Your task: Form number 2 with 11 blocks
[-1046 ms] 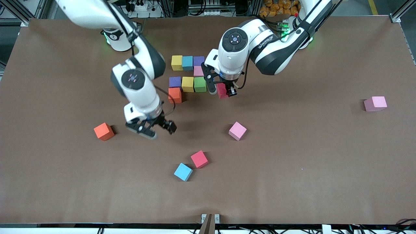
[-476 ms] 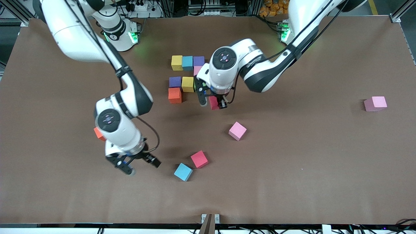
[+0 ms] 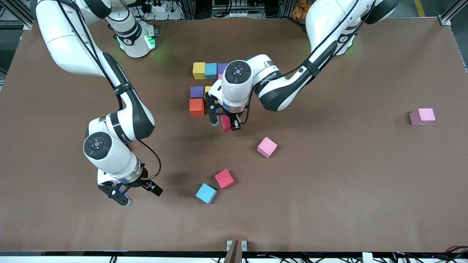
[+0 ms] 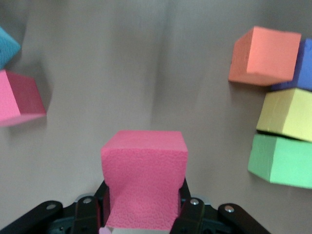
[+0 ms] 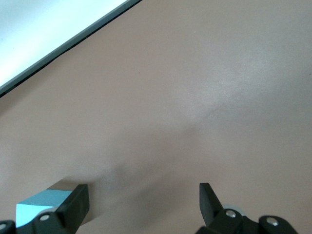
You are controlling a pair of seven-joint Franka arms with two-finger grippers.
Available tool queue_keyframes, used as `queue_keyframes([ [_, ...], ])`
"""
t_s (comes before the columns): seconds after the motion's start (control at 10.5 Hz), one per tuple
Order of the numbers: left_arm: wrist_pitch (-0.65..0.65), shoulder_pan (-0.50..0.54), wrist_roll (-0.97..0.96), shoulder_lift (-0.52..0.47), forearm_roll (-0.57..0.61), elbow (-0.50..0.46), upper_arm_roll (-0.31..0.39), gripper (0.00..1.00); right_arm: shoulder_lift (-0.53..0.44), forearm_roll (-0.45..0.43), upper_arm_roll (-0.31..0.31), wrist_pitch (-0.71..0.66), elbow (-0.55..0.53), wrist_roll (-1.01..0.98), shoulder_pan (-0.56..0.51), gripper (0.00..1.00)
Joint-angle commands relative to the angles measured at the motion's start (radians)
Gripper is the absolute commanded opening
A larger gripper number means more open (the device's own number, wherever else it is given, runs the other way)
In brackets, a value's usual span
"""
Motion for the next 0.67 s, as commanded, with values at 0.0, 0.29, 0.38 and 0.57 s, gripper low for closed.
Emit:
queue_keyframes([
  [0.0,0.019,-0.08,-0.064,0.036,0.015,0.088,0.039,0.0,0.018,-0.001,0.012,-0.024,0.035,-0.024,-0.015,1.0],
  [0.29,0.012,-0.08,-0.356,0.035,-0.028,0.084,0.042,0.0,0.013,-0.005,0.012,-0.025,0.034,-0.022,-0.012,1.0],
  [0.38,0.009,-0.082,-0.465,0.032,-0.046,0.084,0.065,0.0,0.013,-0.007,0.012,-0.027,0.034,-0.024,-0.012,1.0],
  [0.57,0.002,-0.077,-0.679,0.026,-0.097,0.084,0.071,0.0,0.012,-0.004,0.012,-0.033,0.031,-0.022,-0.014,1.0],
])
